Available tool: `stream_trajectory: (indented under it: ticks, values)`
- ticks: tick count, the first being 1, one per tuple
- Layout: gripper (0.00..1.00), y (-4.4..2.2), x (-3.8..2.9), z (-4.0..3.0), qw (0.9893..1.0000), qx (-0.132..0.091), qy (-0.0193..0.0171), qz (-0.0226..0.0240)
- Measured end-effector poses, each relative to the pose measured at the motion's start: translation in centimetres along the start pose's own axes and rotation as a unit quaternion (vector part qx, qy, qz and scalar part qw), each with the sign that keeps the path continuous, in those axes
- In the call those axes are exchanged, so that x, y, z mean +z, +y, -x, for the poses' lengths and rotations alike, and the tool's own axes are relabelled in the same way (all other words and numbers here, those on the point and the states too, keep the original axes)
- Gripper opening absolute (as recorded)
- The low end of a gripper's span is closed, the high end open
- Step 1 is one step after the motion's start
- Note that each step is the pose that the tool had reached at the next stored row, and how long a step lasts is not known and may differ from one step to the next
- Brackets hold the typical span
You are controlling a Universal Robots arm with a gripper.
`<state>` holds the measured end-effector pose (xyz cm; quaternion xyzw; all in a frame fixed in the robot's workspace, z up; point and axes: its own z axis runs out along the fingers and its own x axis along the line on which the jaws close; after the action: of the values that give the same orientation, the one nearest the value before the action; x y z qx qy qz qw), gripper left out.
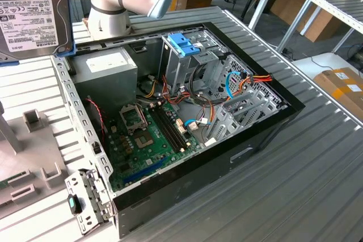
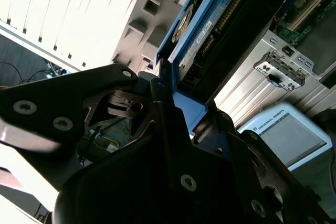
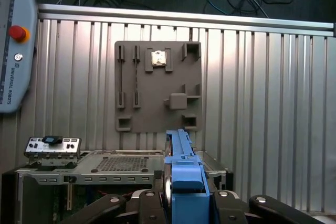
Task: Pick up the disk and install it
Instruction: 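Pick up the disk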
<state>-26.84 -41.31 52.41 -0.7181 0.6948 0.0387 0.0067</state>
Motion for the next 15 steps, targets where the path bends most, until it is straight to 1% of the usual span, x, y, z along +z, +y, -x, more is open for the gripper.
stream_trajectory:
  ticks: [7, 15]
  values:
    - [0.37, -0.05, 0.02, -0.15, 1.0, 0.0, 0.0, 0.0]
    - [0.37, -0.41, 0.06, -0.17, 1.0, 0.0, 0.0001, 0.0001]
